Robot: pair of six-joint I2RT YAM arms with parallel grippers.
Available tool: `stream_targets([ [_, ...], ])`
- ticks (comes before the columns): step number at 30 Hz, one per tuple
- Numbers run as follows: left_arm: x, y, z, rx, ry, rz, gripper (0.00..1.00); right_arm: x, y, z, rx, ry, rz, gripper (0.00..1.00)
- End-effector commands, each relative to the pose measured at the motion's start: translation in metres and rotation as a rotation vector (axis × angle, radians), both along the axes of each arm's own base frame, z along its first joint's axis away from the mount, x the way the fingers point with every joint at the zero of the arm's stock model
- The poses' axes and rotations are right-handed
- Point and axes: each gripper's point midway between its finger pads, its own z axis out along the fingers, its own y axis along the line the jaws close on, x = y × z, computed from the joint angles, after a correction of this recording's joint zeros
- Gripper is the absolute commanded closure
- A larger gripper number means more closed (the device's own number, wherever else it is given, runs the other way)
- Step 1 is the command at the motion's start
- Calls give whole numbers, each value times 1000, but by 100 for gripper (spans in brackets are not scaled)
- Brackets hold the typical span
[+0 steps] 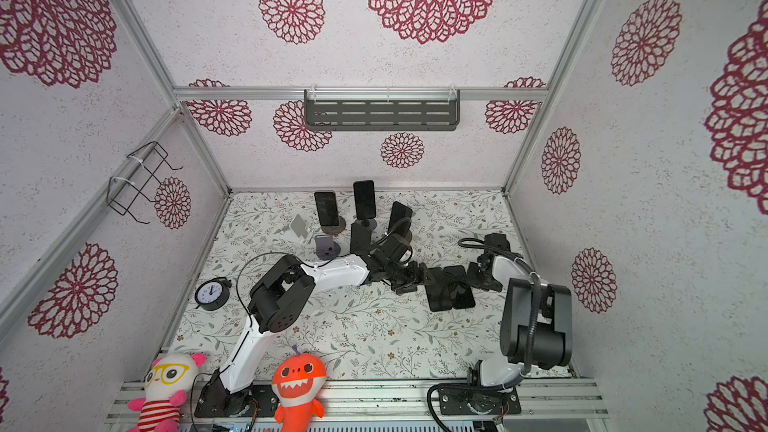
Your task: Remove the phone from the phone stand
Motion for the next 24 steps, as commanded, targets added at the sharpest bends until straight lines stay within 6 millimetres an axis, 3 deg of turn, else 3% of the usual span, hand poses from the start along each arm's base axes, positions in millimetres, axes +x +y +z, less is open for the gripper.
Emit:
stream_targets([
  [1, 8, 6, 61, -57, -176, -38, 24, 6, 20, 45, 79, -96, 59, 100],
  [5, 5, 22, 101, -66, -313, -77, 25, 3, 51, 79, 140, -172, 163, 100],
  [8, 8, 49, 134, -96, -376, -58, 25, -1, 69, 104, 157, -226, 221, 99],
  [11, 17, 86, 154, -112, -422, 9, 26, -2, 91, 128, 178, -282, 280, 97],
  [15, 30, 151, 184, -87, -554, 139, 27, 2, 138, 156, 245, -371, 392, 93],
  [19, 38, 220, 189, 11, -599, 273, 26, 9, 190, 178, 300, -468, 535, 81],
  [24, 31, 275, 179, 79, -599, 363, 26, 35, 207, 188, 242, -558, 644, 55],
])
